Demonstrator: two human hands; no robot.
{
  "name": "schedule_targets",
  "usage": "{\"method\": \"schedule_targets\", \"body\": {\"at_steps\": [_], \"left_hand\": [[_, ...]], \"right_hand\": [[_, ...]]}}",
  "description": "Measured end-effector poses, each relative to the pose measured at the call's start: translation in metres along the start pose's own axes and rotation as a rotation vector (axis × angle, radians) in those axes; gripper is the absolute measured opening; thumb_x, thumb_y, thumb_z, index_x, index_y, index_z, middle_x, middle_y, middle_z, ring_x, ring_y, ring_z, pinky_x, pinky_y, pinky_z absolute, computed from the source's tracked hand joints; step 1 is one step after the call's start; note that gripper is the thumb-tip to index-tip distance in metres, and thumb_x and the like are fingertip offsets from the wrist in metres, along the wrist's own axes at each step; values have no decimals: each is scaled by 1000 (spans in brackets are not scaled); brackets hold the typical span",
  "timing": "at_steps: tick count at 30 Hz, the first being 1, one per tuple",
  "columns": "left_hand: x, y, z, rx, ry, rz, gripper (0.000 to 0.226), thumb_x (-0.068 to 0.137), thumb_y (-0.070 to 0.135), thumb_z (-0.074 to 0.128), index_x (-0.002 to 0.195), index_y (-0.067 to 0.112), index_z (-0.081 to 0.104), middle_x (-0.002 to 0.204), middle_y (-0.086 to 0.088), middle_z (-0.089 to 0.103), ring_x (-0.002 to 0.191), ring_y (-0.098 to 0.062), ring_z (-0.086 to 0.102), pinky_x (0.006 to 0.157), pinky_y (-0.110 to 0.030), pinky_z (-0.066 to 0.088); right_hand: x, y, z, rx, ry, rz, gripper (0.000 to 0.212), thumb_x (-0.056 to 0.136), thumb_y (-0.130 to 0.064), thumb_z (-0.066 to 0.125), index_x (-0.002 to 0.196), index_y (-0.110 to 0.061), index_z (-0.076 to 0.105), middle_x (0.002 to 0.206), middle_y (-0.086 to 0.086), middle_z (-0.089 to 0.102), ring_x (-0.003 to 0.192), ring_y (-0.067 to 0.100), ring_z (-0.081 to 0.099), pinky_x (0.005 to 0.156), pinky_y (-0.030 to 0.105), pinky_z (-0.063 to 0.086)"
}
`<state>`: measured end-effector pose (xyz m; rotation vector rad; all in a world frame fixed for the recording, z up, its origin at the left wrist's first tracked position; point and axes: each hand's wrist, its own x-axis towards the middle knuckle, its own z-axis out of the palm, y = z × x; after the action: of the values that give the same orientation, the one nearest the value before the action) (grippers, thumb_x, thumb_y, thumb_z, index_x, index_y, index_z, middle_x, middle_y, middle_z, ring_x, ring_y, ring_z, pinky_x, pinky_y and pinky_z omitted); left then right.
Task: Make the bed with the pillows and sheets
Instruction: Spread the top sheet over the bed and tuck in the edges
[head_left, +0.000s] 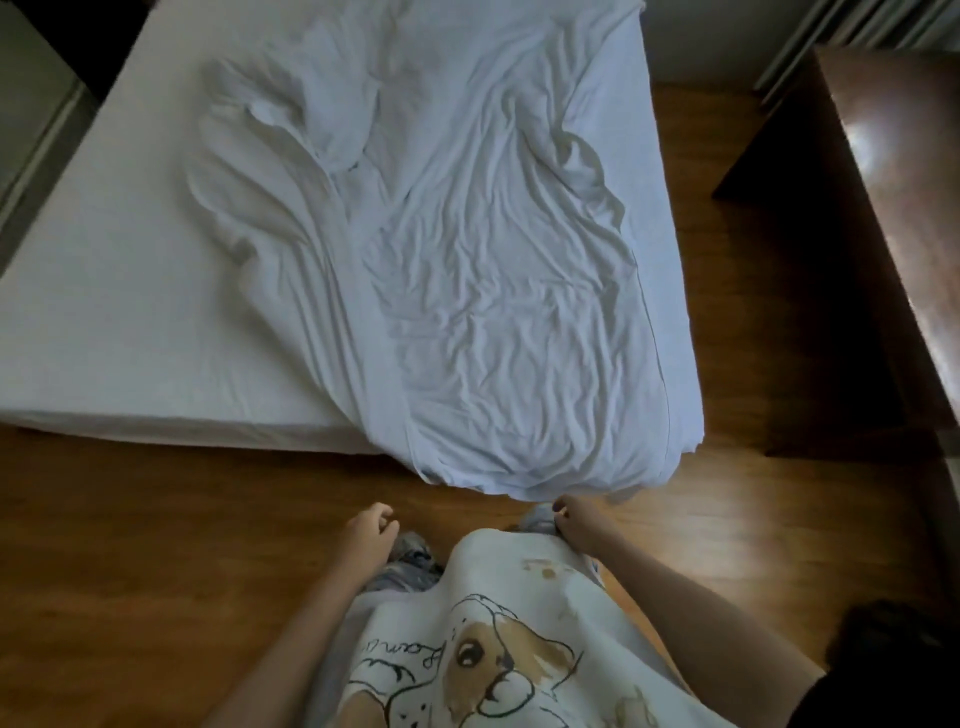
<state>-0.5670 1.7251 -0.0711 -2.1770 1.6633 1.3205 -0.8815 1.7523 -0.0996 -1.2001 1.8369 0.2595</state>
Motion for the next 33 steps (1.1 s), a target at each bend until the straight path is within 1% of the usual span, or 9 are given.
{"method": "schedule_targets", "body": {"at_steps": [3, 7, 11, 15, 18, 23, 27, 31, 33], "left_hand": [[5, 2, -2, 41, -9, -11, 33, 99, 27, 51, 128, 14, 56, 121, -5, 62, 107, -21, 58, 86, -31, 47], [13, 24, 17, -31, 50, -63, 31, 98, 22, 53, 126, 9, 57, 118, -11, 63, 108, -25, 58, 90, -36, 48], [23, 70, 55, -125, 147, -145, 29, 98, 17, 53, 123, 6, 59, 116, -13, 63, 107, -27, 58, 85, -33, 45], [14, 127, 117, -217, 206, -228, 27, 97, 20, 52, 120, 9, 61, 117, -11, 65, 106, -28, 60, 86, -36, 48], [-5, 183, 167, -319, 214, -281, 28, 96, 20, 53, 120, 10, 62, 118, -12, 66, 108, -29, 60, 91, -41, 50], [-48, 286, 239, -462, 268, -254, 29, 98, 18, 51, 124, 10, 60, 116, -8, 64, 106, -22, 60, 85, -30, 47], [-55, 322, 293, -454, 257, -254, 32, 99, 23, 50, 128, 15, 57, 121, -2, 62, 109, -18, 58, 87, -31, 47], [-56, 344, 342, -506, 279, -302, 33, 99, 24, 49, 130, 15, 56, 124, -4, 61, 109, -20, 58, 86, -31, 47], [-60, 355, 363, -512, 299, -335, 33, 99, 25, 48, 130, 15, 55, 125, -4, 60, 110, -21, 58, 87, -33, 47]], "right_hand": [[7, -1, -15, 33, 79, -40, 32, 91, -23, 48, 119, -14, 59, 123, 8, 61, 111, 28, 56, 85, 33, 44], [27, 19, -44, -6, 42, -91, 31, 93, -21, 46, 121, -14, 59, 118, 8, 64, 105, 27, 59, 81, 33, 43], [63, 57, -94, -78, 26, -179, 32, 95, -20, 44, 123, -16, 58, 118, 6, 64, 105, 24, 60, 82, 31, 44], [90, 101, -159, -139, -9, -290, 30, 95, -23, 48, 122, -17, 59, 117, 4, 65, 106, 24, 59, 84, 30, 44], [97, 139, -207, -188, -47, -340, 30, 95, -26, 49, 123, -19, 58, 114, 1, 66, 100, 22, 61, 78, 27, 44], [104, 200, -263, -225, -72, -377, 34, 96, -34, 50, 128, -23, 53, 114, -1, 66, 92, 20, 65, 80, 30, 50], [110, 247, -285, -288, -63, -404, 37, 94, -30, 52, 131, -24, 50, 113, 0, 67, 90, 17, 64, 79, 31, 53], [109, 297, -305, -372, -59, -444, 34, 95, -24, 53, 129, -24, 52, 114, -2, 66, 92, 13, 62, 77, 26, 53], [112, 309, -319, -440, -70, -492, 34, 95, -22, 53, 128, -26, 53, 113, -3, 66, 92, 13, 63, 78, 28, 54]]}}
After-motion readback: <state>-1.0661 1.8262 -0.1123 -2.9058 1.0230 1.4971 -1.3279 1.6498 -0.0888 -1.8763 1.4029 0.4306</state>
